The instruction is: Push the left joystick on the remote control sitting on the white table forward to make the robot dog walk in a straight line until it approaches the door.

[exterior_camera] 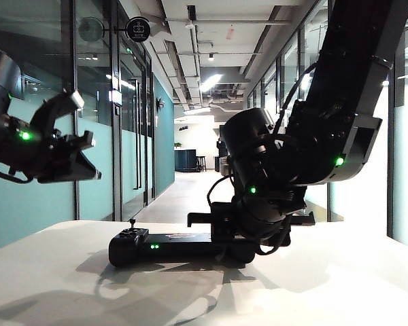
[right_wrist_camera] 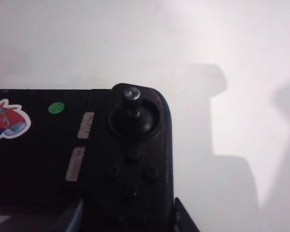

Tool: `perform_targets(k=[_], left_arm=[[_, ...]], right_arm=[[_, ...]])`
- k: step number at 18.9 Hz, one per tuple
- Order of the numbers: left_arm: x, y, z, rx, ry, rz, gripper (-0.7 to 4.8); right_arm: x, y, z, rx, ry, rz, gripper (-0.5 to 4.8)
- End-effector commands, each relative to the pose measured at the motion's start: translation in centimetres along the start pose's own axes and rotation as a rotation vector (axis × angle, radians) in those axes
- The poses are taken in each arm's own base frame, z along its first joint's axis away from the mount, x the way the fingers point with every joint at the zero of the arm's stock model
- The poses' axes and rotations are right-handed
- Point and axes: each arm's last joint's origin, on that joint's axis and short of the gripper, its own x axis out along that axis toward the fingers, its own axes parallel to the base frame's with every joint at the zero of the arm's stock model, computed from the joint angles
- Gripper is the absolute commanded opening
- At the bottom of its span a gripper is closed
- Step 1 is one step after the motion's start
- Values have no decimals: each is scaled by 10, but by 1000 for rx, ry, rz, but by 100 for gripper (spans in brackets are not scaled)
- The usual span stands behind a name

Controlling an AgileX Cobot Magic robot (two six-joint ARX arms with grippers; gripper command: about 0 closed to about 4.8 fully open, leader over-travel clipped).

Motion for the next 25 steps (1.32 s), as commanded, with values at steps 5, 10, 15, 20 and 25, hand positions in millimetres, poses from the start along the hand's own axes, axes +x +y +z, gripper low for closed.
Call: perform_targets(k=[5, 10, 15, 20, 25], left_arm=[[14, -9, -8, 5, 23, -102, -6], [40, -17, -17, 8, 72, -193, -6], [65, -9, -21, 3, 121, -199, -6], [72, -6, -33, 19, 152, -216, -6], [81, -3, -37, 23, 151, -225, -6]], right_arm=[[-1, -1, 2, 28, -21, -47, 165], [-1, -1, 2, 27, -20, -44, 165], [-1, -1, 2, 27, -21, -46, 165], [-1, -1, 2, 27, -20, -44, 165], [-1, 0, 2, 26, -18, -41, 165]])
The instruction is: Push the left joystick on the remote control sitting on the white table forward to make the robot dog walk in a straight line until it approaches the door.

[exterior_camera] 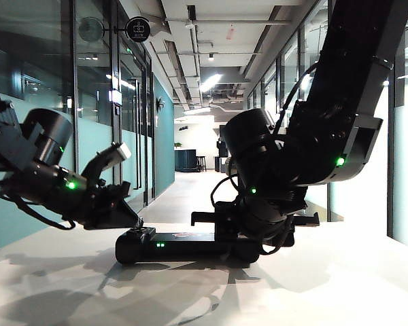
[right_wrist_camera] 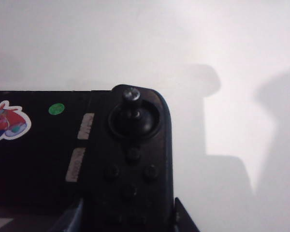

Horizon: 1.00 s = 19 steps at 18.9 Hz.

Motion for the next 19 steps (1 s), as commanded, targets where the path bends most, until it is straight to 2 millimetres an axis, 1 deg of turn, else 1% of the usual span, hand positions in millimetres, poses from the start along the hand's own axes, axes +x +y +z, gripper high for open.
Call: perform_targets(k=[1, 3, 7, 11, 13, 15, 19], left_arm=[[9, 5, 6, 14, -17, -18, -6], [15, 9, 13, 15, -18, -18, -6], [20, 13, 21, 18, -21, -8, -6], [20, 14, 21, 17, -20, 19, -6], [20, 14, 21, 16, -18, 7, -6], [20, 11, 19, 10, -9, -82, -6], [20, 11, 17, 19, 12, -65, -6]], right_arm=[[-1, 1, 2, -3, -9, -9, 165], [-2, 2, 1, -3, -7, -5, 165], [-2, 3, 1, -4, -7, -3, 165], [-2, 3, 1, -4, -7, -2, 165], [-2, 3, 1, -5, -7, -3, 165], [-2, 3, 1, -4, -7, -3, 165], [-2, 2, 1, -4, -7, -3, 165]])
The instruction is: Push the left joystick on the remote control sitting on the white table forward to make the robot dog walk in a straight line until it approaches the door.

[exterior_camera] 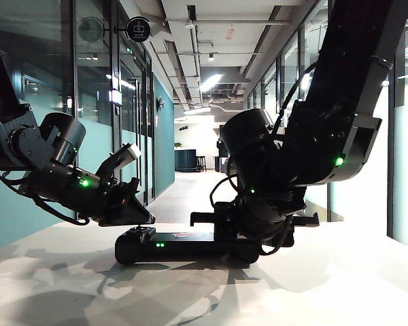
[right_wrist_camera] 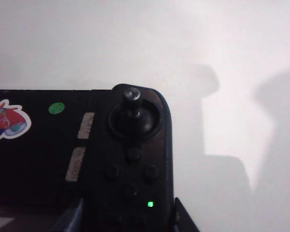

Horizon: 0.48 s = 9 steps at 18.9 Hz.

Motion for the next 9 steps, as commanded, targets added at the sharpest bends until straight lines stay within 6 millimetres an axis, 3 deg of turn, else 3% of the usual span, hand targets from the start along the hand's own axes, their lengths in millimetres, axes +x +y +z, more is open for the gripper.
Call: perform_targets(k=[1, 9], left_arm=[[0, 2, 1, 18, 3, 59, -6], [0, 4, 4, 39, -19, 143, -6]], right_arm=[[-1, 1, 2, -3, -9, -1, 165], [-1, 1, 2, -3, -8, 2, 165]])
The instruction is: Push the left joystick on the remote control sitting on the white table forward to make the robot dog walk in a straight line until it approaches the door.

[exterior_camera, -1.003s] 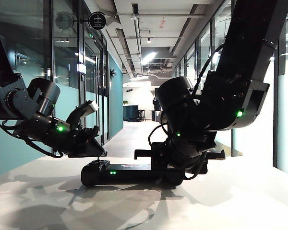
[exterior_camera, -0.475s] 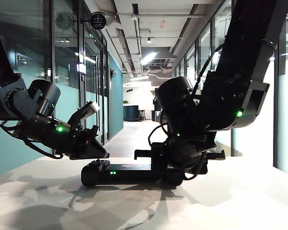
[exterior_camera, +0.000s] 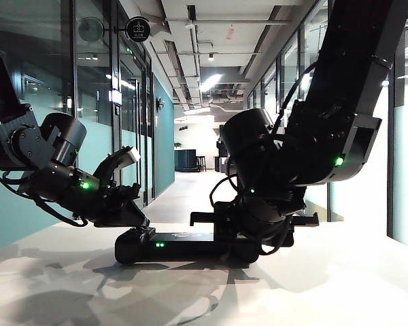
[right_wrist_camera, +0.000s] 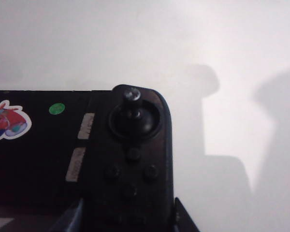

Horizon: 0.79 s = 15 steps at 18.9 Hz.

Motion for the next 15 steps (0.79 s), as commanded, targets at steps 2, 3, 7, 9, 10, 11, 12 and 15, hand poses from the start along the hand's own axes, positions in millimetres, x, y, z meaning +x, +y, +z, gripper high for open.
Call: perform_targets(k=[2, 3, 7, 9, 10, 11, 12, 15], left_arm=[[1, 2, 3, 18, -22, 25, -6], [2, 2, 3, 18, -23, 24, -6], [2, 1, -1, -7, 9, -30, -6], [0, 2, -1, -13, 11, -41, -6], [-3, 3, 1, -15, 10, -41, -6], [-5, 4, 2, -17, 9, -44, -6], [-9, 5, 5, -8, 14, -51, -6], [-18, 8, 4, 3, 59, -72, -6]], right_arm=[[-1, 1, 2, -4, -7, 1, 165], [-1, 1, 2, -4, -7, 2, 165], [-1, 1, 2, -4, -7, 2, 165], [-1, 1, 2, -4, -7, 1, 165], [-1, 1, 2, -4, -7, 1, 165], [-1, 1, 2, -4, -7, 1, 165], [-1, 1, 2, -4, -7, 1, 165], [-1, 1, 2, -4, -8, 1, 165]])
